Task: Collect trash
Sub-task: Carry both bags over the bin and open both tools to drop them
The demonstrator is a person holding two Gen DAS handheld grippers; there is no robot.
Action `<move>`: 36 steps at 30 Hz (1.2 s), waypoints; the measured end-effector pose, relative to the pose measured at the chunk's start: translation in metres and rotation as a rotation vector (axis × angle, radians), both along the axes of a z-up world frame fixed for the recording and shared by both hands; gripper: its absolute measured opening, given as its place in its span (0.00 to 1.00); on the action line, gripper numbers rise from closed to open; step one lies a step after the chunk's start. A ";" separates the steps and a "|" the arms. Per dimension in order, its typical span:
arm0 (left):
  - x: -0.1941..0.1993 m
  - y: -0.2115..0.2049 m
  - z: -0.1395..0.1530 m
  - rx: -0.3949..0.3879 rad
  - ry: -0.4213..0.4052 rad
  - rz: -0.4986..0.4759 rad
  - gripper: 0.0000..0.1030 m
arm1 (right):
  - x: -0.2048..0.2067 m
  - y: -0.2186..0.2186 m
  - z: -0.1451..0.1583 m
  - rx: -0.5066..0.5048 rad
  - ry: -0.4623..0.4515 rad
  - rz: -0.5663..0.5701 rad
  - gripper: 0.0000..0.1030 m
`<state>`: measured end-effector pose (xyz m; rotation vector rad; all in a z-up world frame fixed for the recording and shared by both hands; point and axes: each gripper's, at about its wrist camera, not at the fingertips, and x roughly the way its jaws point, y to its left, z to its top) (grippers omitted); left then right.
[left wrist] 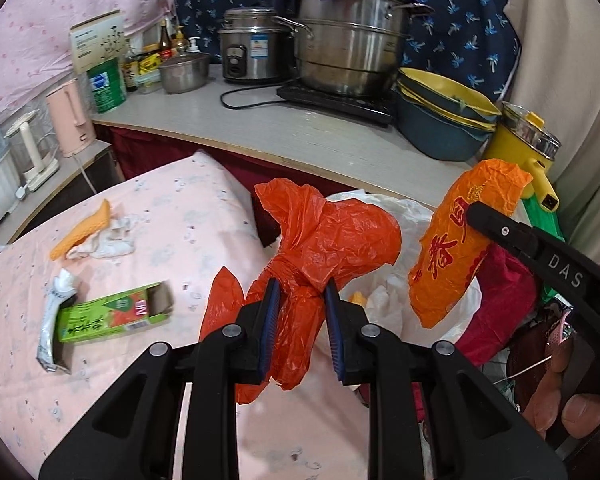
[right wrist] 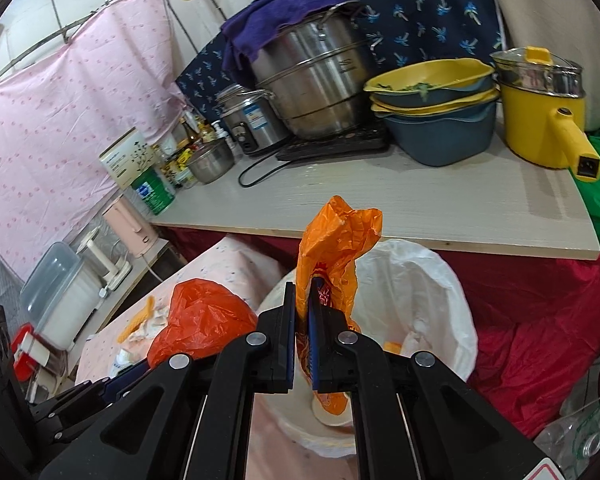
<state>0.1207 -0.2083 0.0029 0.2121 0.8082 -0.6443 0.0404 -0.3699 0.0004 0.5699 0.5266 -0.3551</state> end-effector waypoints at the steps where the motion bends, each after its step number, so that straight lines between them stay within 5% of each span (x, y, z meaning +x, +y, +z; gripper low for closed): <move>1: 0.000 -0.006 -0.002 0.000 0.006 -0.011 0.21 | -0.002 -0.004 -0.002 0.003 0.003 -0.009 0.05; 11: 0.002 -0.049 -0.015 0.003 0.036 -0.070 0.23 | -0.010 -0.030 -0.018 0.023 0.026 -0.057 0.05; 18: 0.007 -0.052 -0.016 -0.002 0.023 -0.055 0.48 | -0.002 -0.033 -0.024 0.029 0.037 -0.051 0.05; 24: 0.017 -0.040 -0.017 -0.009 0.031 -0.013 0.52 | 0.010 -0.027 -0.025 0.024 0.047 -0.026 0.06; 32: 0.024 -0.018 -0.017 -0.012 0.017 0.044 0.64 | 0.026 -0.013 -0.023 -0.005 0.055 0.000 0.17; 36: 0.027 -0.005 -0.018 -0.015 0.018 0.069 0.67 | 0.029 -0.006 -0.021 -0.015 0.048 -0.002 0.34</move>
